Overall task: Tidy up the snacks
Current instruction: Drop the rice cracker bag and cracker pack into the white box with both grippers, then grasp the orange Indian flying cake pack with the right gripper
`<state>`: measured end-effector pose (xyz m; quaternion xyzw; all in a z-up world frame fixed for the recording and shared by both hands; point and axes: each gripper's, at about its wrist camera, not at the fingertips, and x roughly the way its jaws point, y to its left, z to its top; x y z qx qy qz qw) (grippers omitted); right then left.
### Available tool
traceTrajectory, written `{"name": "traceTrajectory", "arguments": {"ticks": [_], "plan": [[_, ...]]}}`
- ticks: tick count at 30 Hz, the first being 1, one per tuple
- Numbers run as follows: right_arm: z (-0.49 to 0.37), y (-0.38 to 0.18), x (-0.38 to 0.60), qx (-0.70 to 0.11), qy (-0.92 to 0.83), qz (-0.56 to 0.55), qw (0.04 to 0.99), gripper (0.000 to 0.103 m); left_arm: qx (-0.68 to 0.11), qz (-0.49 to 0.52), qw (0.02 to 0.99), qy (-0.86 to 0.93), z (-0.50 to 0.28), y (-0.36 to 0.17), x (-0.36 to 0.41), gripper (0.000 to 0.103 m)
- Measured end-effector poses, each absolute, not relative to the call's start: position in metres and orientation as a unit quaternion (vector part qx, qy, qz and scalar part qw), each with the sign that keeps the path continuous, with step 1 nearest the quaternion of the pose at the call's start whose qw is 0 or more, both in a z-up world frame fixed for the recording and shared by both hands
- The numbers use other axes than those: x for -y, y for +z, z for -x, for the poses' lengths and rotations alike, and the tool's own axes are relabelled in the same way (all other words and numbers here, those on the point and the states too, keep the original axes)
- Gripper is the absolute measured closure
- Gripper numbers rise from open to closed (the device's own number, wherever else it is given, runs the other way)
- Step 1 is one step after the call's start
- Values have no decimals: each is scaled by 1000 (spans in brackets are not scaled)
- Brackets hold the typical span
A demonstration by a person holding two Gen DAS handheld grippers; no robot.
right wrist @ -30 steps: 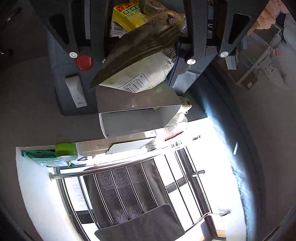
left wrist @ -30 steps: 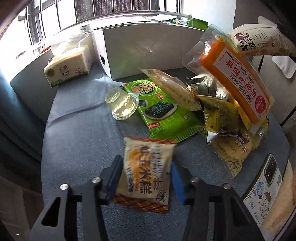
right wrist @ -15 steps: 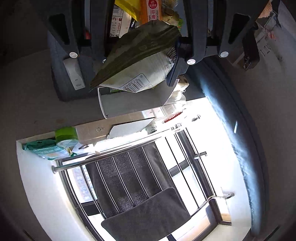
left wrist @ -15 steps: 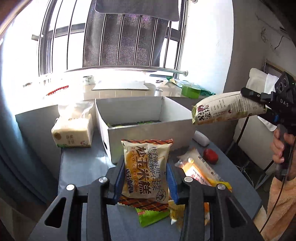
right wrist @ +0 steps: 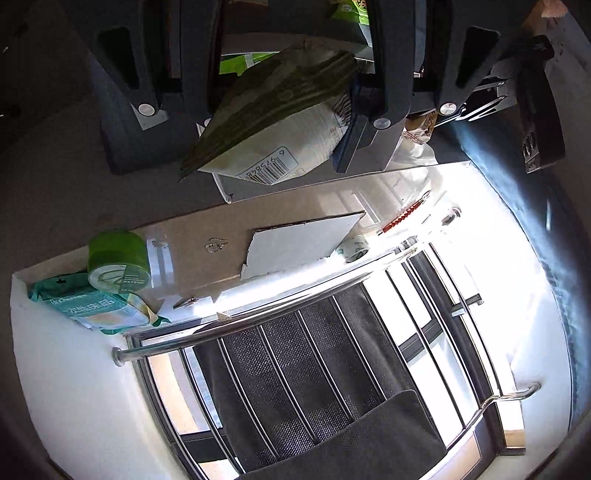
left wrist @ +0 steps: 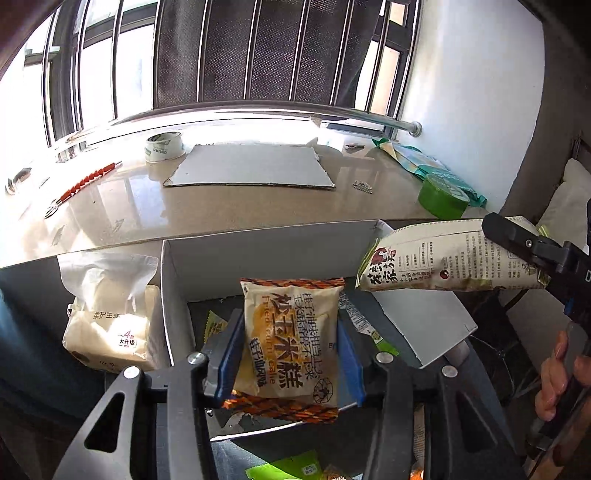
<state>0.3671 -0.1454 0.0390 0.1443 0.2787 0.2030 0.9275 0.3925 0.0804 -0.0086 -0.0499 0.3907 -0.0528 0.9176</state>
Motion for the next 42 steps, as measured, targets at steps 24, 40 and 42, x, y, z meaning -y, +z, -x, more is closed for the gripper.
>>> {"name": "traceTrajectory", "arguments": {"ticks": [24,40,42], "plan": [[-249,16,164,-308,274,-94,906,0,-299,45,951,-58,-223,18,-78,0],[-113,-90,139,-356,199,108,907,0,-298,74,951,-42,-52,-58,-42,0],[-109,-94,127,-349,196,150,904,0,-303,71,949,-38,-48,-60,-41,0]]}}
